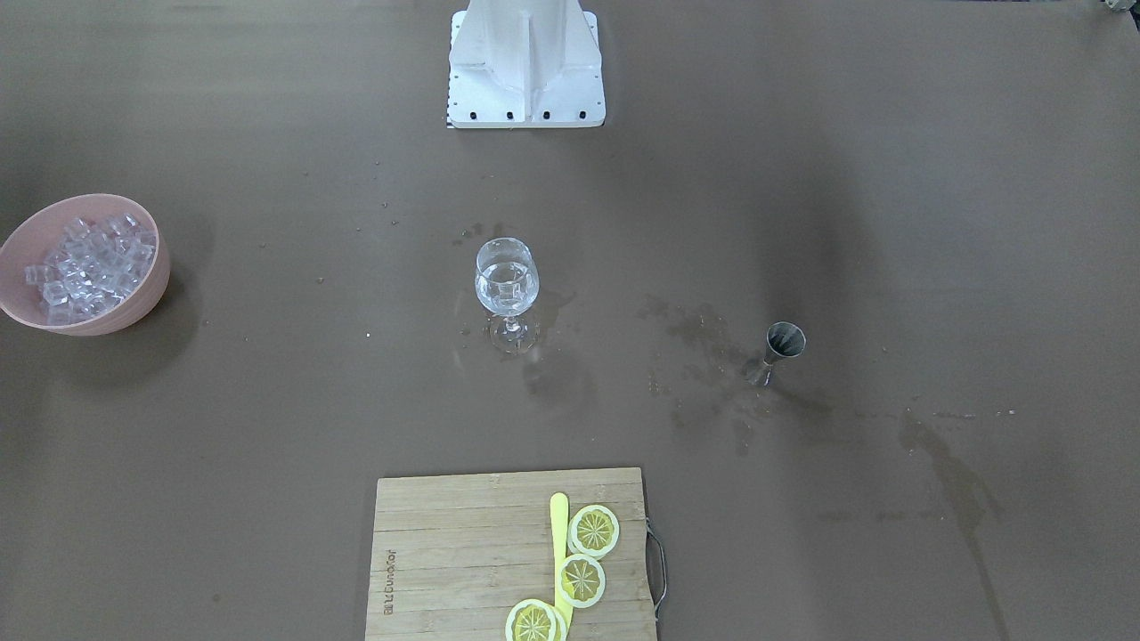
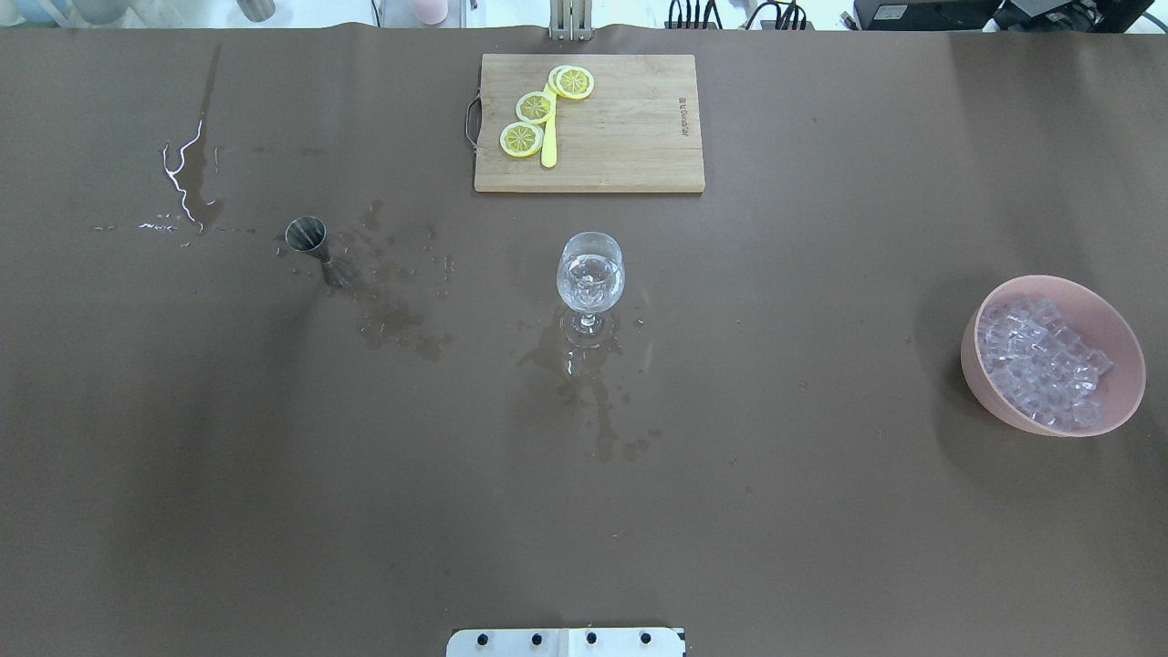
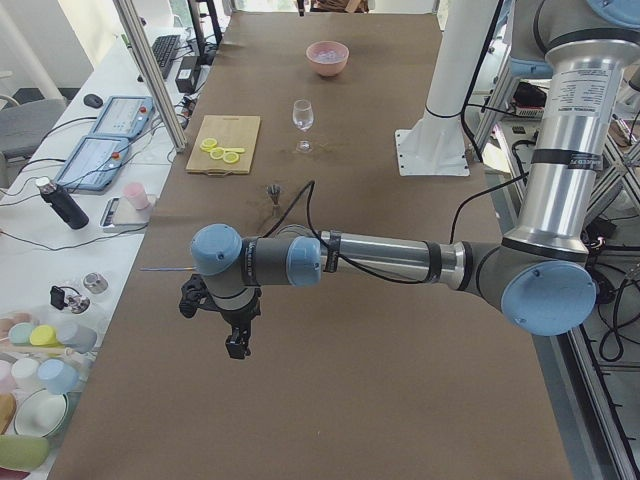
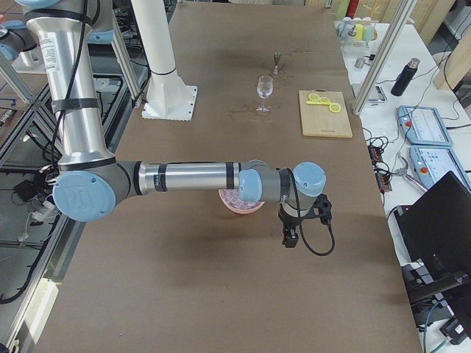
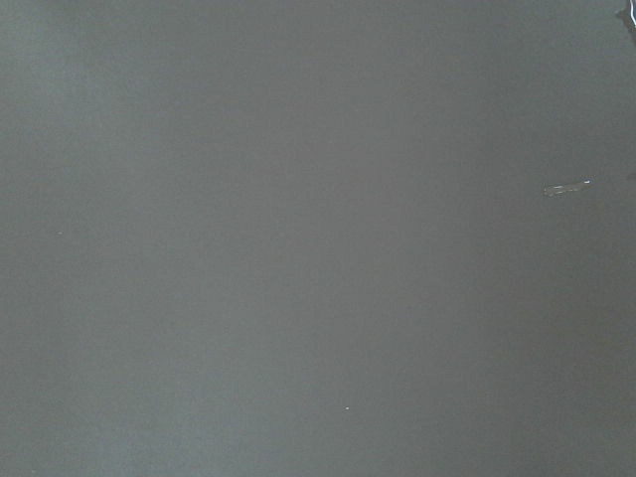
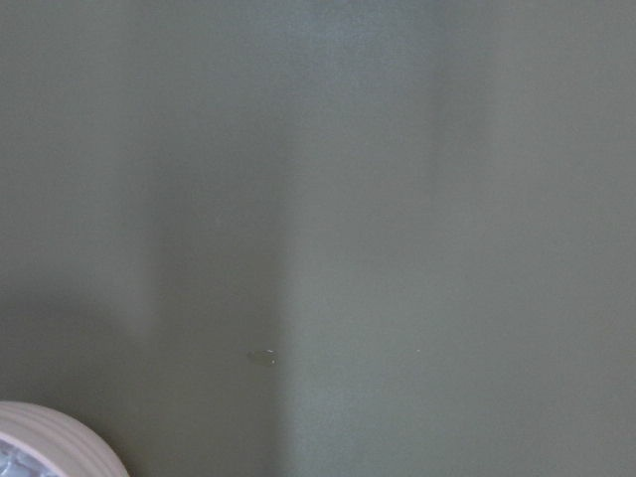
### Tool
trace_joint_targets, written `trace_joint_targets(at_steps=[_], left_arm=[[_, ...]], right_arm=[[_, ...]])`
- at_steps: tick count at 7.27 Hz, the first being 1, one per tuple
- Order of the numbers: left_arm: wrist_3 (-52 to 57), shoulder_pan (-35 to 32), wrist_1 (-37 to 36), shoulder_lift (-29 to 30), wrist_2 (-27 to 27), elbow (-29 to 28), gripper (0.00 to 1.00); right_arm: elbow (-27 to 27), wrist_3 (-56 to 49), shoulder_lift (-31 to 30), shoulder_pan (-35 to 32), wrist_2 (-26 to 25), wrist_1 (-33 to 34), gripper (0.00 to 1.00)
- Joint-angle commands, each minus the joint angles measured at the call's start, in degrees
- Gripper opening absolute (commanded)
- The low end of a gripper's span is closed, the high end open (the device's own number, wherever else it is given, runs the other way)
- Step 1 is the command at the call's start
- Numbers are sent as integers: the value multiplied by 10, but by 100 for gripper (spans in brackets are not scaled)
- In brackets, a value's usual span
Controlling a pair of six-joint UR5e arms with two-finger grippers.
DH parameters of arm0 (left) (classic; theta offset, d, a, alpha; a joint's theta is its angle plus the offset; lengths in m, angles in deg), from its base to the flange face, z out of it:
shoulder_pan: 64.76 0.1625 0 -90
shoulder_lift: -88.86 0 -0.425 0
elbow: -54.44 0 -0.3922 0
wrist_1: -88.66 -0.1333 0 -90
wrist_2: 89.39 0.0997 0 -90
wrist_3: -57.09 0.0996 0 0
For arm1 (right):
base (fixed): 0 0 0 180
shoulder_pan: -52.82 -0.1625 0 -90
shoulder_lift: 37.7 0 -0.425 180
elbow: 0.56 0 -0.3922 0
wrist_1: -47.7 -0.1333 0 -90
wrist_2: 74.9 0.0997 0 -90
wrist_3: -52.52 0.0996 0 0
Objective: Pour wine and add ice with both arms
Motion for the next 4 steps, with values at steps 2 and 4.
trace_joint_targets(at_steps=[2,4], left_arm=[[-33,0,4,-1,-1,1,98],[-29,0,5,-1,-1,0,98]], right_arm=[[-20,3,2,-7,32,34,100],[-48,47,-3,-7,27,49,100]])
